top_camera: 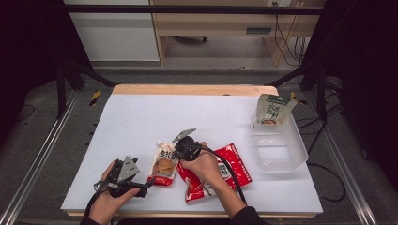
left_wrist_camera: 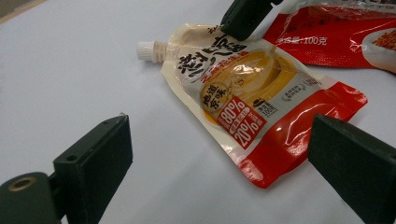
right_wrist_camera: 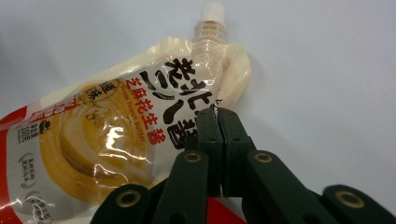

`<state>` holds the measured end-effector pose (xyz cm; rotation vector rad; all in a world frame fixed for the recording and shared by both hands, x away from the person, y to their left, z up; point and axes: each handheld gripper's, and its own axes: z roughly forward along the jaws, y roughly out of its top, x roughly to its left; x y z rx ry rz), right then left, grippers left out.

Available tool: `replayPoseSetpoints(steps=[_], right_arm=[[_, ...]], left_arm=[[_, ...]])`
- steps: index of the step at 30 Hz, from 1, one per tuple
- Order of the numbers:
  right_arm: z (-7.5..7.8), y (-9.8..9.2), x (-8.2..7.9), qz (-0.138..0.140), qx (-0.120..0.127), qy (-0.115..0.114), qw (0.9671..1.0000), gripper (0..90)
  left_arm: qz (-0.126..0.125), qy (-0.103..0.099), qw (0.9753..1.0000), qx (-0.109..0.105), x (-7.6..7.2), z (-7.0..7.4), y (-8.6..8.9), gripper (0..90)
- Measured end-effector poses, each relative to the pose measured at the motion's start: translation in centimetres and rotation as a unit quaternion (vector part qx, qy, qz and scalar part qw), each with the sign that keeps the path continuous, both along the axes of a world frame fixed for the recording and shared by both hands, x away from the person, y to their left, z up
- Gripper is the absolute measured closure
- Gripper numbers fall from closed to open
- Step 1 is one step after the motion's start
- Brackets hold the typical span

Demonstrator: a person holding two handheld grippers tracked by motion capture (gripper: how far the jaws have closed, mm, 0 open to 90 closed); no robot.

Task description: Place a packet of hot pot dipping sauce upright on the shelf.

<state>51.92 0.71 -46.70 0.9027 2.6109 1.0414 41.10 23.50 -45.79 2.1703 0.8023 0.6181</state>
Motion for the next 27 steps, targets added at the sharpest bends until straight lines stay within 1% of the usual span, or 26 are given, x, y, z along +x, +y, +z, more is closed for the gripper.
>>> replayPoseSetpoints(steps=[1, 3, 5, 6, 7, 8, 10, 11, 12, 13, 14, 18, 21, 24, 26, 27], right_arm=[[0.1, 0.1, -0.1, 0.0, 0.0, -0.006, 1.0, 90.0], [0.3, 0.2, -0.2, -0.005, 0.003, -0.008, 0.9999, 90.0], [0.7, 0.3, -0.3, -0.003, 0.009, -0.016, 0.9998, 90.0], [1.0, 0.3, -0.4, -0.002, 0.01, -0.02, 0.9997, 90.0], [1.3, 0.4, -0.5, 0.0, 0.015, -0.025, 0.9996, 90.0], [1.5, 0.4, -0.5, 0.003, 0.015, -0.03, 0.9994, 90.0], [2.2, 0.4, -0.8, 0.008, 0.023, -0.039, 0.9989, 90.0], [2.6, 0.5, -0.9, 0.012, 0.028, -0.043, 0.9986, 90.0], [3.0, 0.6, -1.0, 0.015, 0.031, -0.045, 0.9984, 90.0], [3.3, 0.6, -1.1, 0.019, 0.032, -0.049, 0.9981, 90.0], [3.6, 0.7, -1.2, 0.023, 0.032, -0.053, 0.9978, 90.0], [5.2, 1.1, -1.8, 0.035, 0.036, -0.069, 0.9964, 90.0], [6.5, 1.4, -2.0, 0.043, 0.034, -0.08, 0.9953, 90.0], [7.3, 1.6, -2.1, 0.047, 0.036, -0.086, 0.9945, 90.0], [8.0, 1.7, -2.3, 0.054, 0.038, -0.092, 0.9936, 90.0], [8.2, 1.8, -2.3, 0.057, 0.039, -0.093, 0.9932, 90.0]], left_arm=[[-0.001, 0.0, 1.0, 0.001, 0.0, 0.0, 0.0, 6.8], [0.0, -0.002, 1.0, 0.0, 0.0, 0.1, 0.1, 6.8], [0.001, -0.003, 1.0, -0.004, -0.1, 0.2, 0.2, 6.8], [-0.002, -0.004, 1.0, 0.003, -0.1, 0.3, 0.4, 6.8], [0.0, -0.005, 1.0, -0.003, -0.1, 0.3, 0.5, 6.9], [0.004, -0.007, 0.9999, -0.009, -0.1, 0.4, 0.6, 6.9], [0.005, -0.011, 0.9999, -0.009, 0.0, 0.6, 0.9, 7.0], [0.008, -0.013, 0.9998, -0.016, 0.0, 0.7, 1.0, 7.2], [0.007, -0.014, 0.9998, -0.014, 0.0, 0.8, 1.2, 7.2], [0.01, -0.016, 0.9996, -0.021, 0.0, 0.9, 1.3, 7.3], [0.009, -0.018, 0.9996, -0.022, 0.0, 1.1, 1.6, 7.3], [0.017, -0.023, 0.999, -0.034, 0.1, 1.6, 2.6, 7.6], [0.021, -0.028, 0.9987, -0.038, 0.1, 2.1, 3.1, 7.9], [0.024, -0.033, 0.9981, -0.046, 0.0, 2.6, 3.5, 7.9], [0.025, -0.035, 0.998, -0.046, 0.0, 3.0, 3.8, 8.0], [0.027, -0.037, 0.9975, -0.053, 0.0, 3.1, 3.9, 8.0]])
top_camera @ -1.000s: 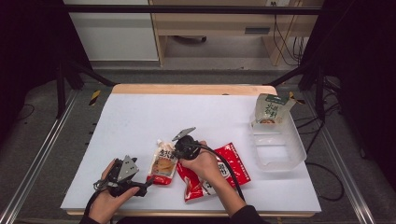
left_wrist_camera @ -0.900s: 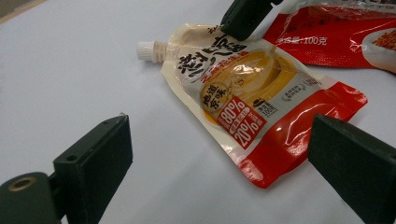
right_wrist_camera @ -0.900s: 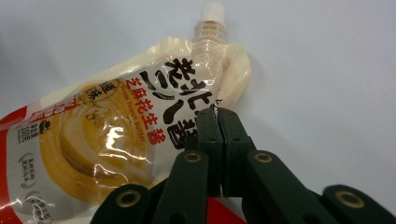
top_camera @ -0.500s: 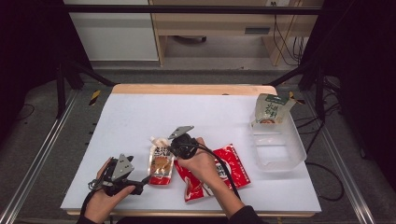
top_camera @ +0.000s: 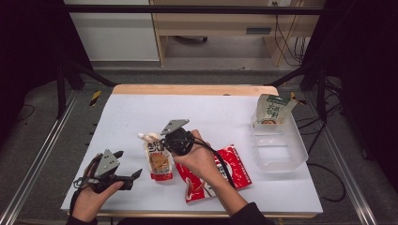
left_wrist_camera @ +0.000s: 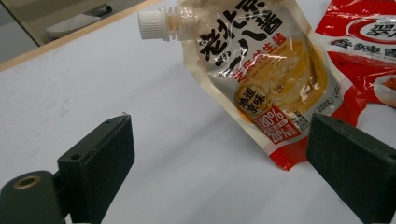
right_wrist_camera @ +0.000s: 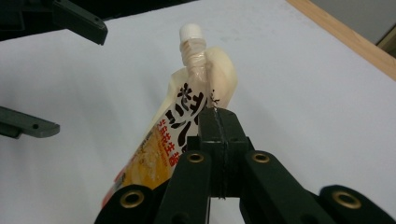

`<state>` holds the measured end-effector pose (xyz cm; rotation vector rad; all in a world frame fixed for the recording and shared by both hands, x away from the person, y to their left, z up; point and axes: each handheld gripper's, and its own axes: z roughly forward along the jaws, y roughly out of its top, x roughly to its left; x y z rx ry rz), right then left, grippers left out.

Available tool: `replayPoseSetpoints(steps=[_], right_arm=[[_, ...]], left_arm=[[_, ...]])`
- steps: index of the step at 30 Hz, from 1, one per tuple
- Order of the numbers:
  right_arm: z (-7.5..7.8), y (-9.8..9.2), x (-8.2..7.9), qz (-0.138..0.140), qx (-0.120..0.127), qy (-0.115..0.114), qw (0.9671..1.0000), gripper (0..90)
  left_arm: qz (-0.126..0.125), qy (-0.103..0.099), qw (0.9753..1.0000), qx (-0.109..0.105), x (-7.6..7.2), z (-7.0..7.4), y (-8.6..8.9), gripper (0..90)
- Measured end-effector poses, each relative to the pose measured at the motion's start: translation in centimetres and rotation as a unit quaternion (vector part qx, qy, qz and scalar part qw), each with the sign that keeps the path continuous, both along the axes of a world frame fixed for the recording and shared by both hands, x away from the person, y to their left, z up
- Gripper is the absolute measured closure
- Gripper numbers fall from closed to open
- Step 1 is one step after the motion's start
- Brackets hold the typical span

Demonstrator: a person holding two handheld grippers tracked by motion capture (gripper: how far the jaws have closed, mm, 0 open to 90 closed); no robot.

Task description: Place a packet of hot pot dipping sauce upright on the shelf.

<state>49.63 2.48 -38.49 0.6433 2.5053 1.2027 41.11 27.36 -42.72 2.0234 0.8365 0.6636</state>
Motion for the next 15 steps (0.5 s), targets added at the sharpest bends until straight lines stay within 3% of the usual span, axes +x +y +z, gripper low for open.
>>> replayPoseSetpoints(steps=[11, 15], right_arm=[[2.0, 0.5, -0.9, 0.033, 0.002, -0.017, 0.9993, 90.0], [2.2, 0.5, -1.2, 0.052, 0.002, -0.018, 0.9985, 90.0]], left_arm=[[0.003, -0.006, 1.0, -0.005, 0.2, 1.3, 0.8, 9.4], [-0.008, -0.002, 0.9999, 0.01, 0.4, 2.0, 1.0, 9.7]])
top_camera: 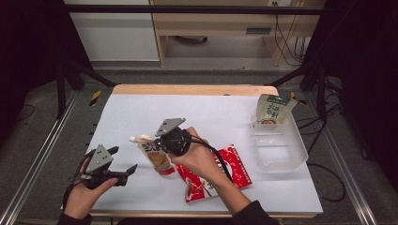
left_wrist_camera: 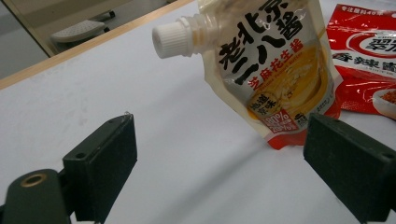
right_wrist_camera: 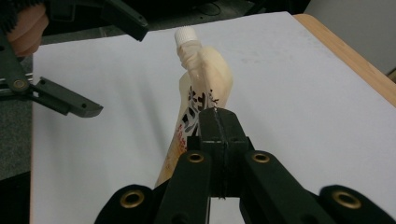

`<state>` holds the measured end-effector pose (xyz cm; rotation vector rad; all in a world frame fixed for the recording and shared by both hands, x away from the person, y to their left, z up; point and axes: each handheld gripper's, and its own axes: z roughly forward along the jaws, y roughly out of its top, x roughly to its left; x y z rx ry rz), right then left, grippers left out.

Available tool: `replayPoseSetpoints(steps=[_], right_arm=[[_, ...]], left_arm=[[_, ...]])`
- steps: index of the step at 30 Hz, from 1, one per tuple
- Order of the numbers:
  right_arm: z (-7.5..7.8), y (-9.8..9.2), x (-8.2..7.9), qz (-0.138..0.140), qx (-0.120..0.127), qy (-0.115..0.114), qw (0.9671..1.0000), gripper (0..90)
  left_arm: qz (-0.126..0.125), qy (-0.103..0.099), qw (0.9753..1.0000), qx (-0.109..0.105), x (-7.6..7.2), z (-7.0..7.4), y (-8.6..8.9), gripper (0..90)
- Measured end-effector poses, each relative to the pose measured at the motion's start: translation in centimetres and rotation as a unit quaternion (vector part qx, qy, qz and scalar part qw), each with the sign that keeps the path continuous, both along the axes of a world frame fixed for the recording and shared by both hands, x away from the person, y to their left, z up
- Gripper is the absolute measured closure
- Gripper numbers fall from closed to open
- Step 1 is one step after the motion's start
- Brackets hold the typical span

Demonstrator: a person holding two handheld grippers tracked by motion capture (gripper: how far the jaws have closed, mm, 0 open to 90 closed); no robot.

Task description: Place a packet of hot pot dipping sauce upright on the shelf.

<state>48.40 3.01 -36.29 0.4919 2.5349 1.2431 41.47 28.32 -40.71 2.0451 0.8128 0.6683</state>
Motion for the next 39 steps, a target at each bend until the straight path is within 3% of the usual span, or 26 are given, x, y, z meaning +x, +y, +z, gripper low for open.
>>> replayPoseSetpoints(steps=[5, 14, 17, 23, 26, 32, 36, 39], right_arm=[[0.1, -0.1, -0.4, 0.01, 0.003, -0.004, 0.9999, 90.0], [0.0, -0.7, -0.5, 0.033, 0.013, -0.002, 0.9994, 90.0], [0.0, -0.8, -0.8, 0.041, 0.013, -0.003, 0.9991, 90.0], [-0.1, -1.1, -1.3, 0.065, 0.013, -0.002, 0.9978, 90.0], [-0.1, -1.2, -1.6, 0.074, 0.01, -0.002, 0.9972, 90.0], [-0.1, -1.5, -1.8, 0.089, 0.006, -0.001, 0.9961, 90.0], [-0.1, -1.8, -1.7, 0.082, 0.007, 0.002, 0.9966, 90.0], [-0.1, -1.9, -1.6, 0.082, 0.004, 0.003, 0.9967, 90.0]], left_arm=[[-0.013, 0.001, 0.9998, 0.017, 0.4, 1.0, -0.1, 11.5], [-0.034, 0.012, 0.9991, 0.021, 1.7, 1.8, -0.5, 15.9], [-0.044, 0.013, 0.9983, 0.035, 2.1, 2.2, -0.8, 17.0], [-0.07, 0.024, 0.9966, 0.036, 2.8, 2.5, -1.5, 22.1], [-0.082, 0.028, 0.9958, 0.027, 3.2, 2.6, -1.8, 26.7], [-0.113, 0.039, 0.9922, 0.035, 3.7, 2.7, -2.5, 36.8], [-0.115, 0.042, 0.9915, 0.043, 3.6, 2.6, -3.0, 47.7], [-0.109, 0.045, 0.9924, 0.036, 3.5, 2.8, -2.8, 56.0]])
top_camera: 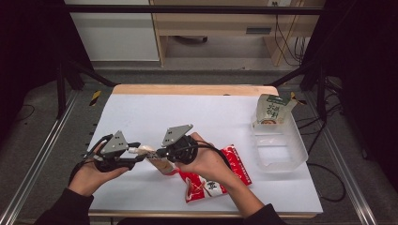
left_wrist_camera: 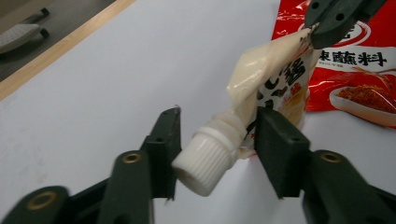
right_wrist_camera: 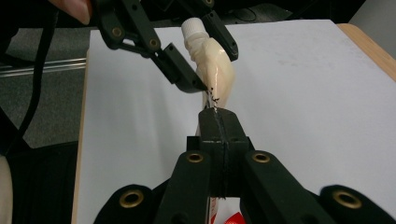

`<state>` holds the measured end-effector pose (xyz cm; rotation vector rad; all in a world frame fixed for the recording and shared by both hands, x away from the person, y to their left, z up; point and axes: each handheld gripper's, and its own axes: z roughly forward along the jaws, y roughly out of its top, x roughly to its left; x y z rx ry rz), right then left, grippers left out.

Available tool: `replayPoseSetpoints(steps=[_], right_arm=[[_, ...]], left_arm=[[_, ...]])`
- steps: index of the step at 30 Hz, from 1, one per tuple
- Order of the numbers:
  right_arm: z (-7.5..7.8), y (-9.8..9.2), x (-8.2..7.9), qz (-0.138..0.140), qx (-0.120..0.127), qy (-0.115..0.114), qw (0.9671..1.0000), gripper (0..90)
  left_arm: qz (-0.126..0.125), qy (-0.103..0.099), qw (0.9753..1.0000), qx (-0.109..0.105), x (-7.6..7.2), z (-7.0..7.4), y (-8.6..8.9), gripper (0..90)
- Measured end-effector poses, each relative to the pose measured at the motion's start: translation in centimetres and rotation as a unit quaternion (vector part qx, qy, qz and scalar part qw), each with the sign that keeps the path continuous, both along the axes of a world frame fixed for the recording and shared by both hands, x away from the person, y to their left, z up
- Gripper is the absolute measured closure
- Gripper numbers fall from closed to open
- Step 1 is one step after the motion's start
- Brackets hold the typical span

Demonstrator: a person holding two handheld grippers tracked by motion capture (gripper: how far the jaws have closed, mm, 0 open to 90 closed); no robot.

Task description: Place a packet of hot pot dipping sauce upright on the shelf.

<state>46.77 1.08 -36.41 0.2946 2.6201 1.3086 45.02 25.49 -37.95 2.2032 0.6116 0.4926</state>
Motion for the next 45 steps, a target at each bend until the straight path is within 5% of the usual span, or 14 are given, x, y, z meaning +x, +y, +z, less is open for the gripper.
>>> replayPoseSetpoints(steps=[8, 27, 32, 36, 45], right_arm=[[0.2, -0.8, 0.3, -0.024, -0.015, 0.001, 0.9996, 90.0], [2.0, -3.3, -0.1, -0.044, -0.023, -0.01, 0.9987, 87.9], [2.8, -3.7, -0.4, -0.032, -0.046, -0.034, 0.9978, 72.6], [3.6, -3.5, -0.5, -0.03, -0.083, -0.062, 0.9942, 54.8], [4.7, -2.4, 0.1, 0.006, -0.149, -0.077, 0.9859, 31.3]], left_arm=[[-0.015, 0.006, 0.9999, 0.0, -0.4, 0.6, -0.8, 70.3], [-0.065, 0.003, 0.9968, 0.046, -0.6, 5.1, -3.9, 73.2], [-0.069, 0.0, 0.9956, 0.063, -0.6, 5.5, -4.3, 73.4], [-0.069, -0.001, 0.9956, 0.063, -0.4, 5.7, -4.3, 73.4], [-0.085, 0.0, 0.9939, 0.071, -0.6, 5.9, -4.6, 73.4]])
